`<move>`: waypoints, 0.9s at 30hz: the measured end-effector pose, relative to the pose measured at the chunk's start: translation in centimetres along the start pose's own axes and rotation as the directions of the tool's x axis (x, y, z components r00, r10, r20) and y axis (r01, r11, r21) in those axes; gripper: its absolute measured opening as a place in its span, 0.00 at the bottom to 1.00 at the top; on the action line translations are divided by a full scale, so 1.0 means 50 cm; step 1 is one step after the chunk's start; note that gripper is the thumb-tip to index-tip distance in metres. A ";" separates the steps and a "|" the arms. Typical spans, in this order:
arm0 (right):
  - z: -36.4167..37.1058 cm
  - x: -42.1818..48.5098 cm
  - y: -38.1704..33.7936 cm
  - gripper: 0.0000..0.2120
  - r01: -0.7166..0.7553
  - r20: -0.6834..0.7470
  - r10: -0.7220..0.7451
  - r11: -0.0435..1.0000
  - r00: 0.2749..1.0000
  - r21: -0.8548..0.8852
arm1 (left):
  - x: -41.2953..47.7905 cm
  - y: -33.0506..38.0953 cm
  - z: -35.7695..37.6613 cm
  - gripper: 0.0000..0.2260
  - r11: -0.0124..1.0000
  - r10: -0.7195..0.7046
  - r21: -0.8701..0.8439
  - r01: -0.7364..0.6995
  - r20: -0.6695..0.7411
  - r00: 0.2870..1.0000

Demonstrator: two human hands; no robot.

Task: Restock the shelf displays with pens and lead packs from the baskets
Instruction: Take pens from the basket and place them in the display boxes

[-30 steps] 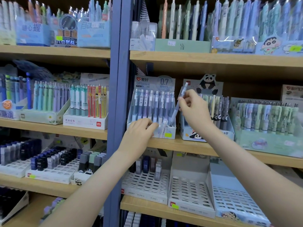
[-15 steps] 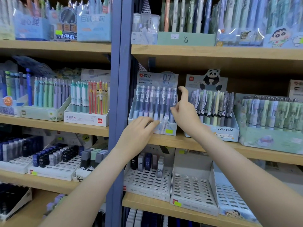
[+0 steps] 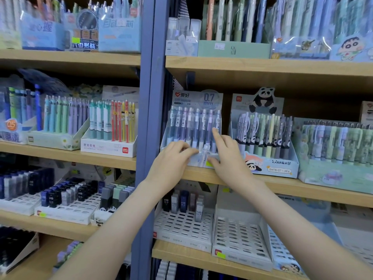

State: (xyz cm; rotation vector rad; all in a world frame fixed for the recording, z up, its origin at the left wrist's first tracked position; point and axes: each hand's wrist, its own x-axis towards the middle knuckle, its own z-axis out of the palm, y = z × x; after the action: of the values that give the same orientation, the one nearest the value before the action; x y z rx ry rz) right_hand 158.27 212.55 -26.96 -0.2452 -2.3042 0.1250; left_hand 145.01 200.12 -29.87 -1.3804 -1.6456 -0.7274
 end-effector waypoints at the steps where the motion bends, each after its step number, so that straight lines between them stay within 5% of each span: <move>1: -0.001 0.000 -0.002 0.34 -0.004 -0.013 0.005 1.000 1.000 0.016 | 0.000 0.000 -0.001 0.15 1.000 0.005 0.005 -0.005 0.002 1.000; 8: -0.007 0.038 -0.009 0.27 -0.122 -0.197 0.158 0.975 0.968 0.183 | 0.003 0.000 0.001 0.26 0.989 -0.035 0.134 0.054 -0.141 0.989; 11: 0.006 0.058 -0.005 0.27 -0.220 -0.207 0.266 0.950 0.941 0.221 | 0.007 -0.005 0.010 0.30 0.985 -0.060 0.153 0.073 -0.087 0.994; 17: 0.014 0.059 -0.007 0.24 -0.209 -0.196 0.259 0.947 0.946 0.244 | 0.001 -0.002 0.016 0.31 0.993 -0.078 0.089 0.080 -0.030 0.997; 23: 0.017 0.030 -0.022 0.25 -0.169 -0.208 0.222 0.954 0.953 0.246 | -0.004 -0.002 0.024 0.20 0.986 -0.026 0.162 0.040 -0.088 0.996; 27: 0.026 0.003 -0.028 0.27 -0.101 -0.306 0.127 0.990 0.943 0.100 | -0.016 0.008 0.024 0.16 0.983 -0.003 0.183 0.029 -0.142 0.990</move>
State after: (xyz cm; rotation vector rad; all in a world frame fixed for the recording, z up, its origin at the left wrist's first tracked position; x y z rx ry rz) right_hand 157.04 211.21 -27.51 -0.3312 -1.9652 0.2246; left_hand 145.13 200.84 -31.20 -1.1589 -1.5717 -0.6487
